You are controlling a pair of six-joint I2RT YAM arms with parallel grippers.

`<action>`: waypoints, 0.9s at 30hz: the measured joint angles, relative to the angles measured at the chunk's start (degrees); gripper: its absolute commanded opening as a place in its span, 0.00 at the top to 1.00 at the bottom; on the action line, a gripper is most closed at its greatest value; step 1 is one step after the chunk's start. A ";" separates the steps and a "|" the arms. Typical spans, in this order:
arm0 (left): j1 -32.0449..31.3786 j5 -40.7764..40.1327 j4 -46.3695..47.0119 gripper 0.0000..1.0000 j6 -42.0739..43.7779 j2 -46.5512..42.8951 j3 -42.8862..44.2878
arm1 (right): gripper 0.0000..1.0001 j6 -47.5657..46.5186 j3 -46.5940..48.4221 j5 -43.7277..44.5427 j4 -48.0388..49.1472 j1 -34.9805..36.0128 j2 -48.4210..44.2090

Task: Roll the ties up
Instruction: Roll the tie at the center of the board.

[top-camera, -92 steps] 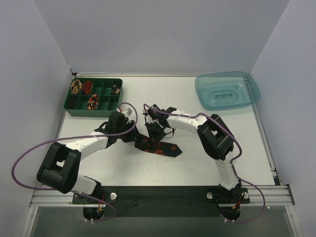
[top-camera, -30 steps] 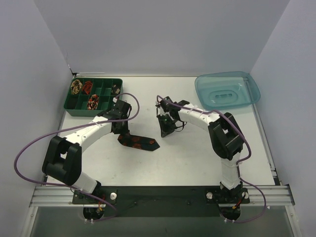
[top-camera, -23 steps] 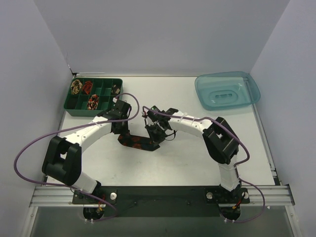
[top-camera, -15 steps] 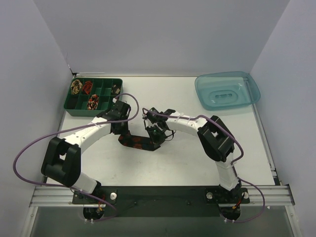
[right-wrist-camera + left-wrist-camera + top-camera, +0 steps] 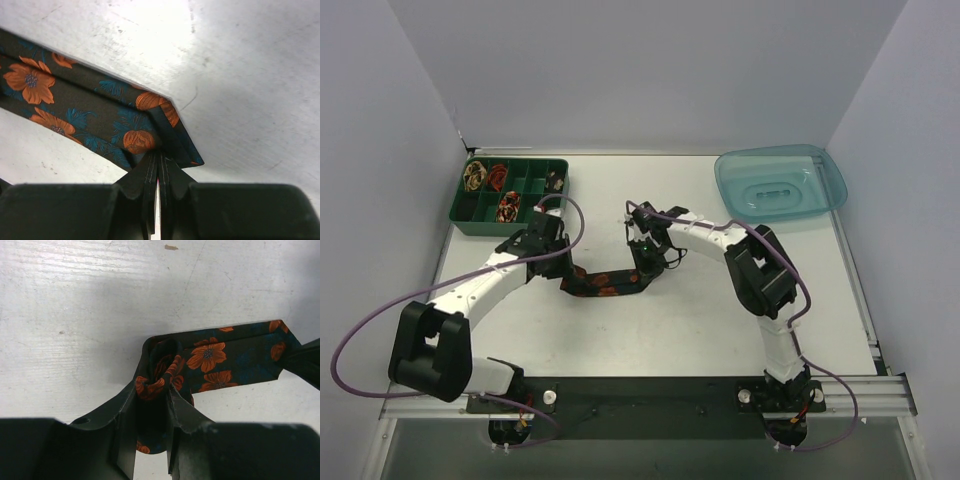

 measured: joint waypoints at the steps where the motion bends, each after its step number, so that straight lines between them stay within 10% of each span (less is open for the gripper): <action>1: 0.35 0.76 0.35 0.68 0.00 -0.46 -0.44 | 0.96 0.00 0.00 0.00 -0.02 -0.35 0.00; 27: -3.50 -2.23 -4.90 0.74 3.98 4.72 6.03 | 0.96 -0.33 1.31 -0.42 -1.55 -1.05 0.74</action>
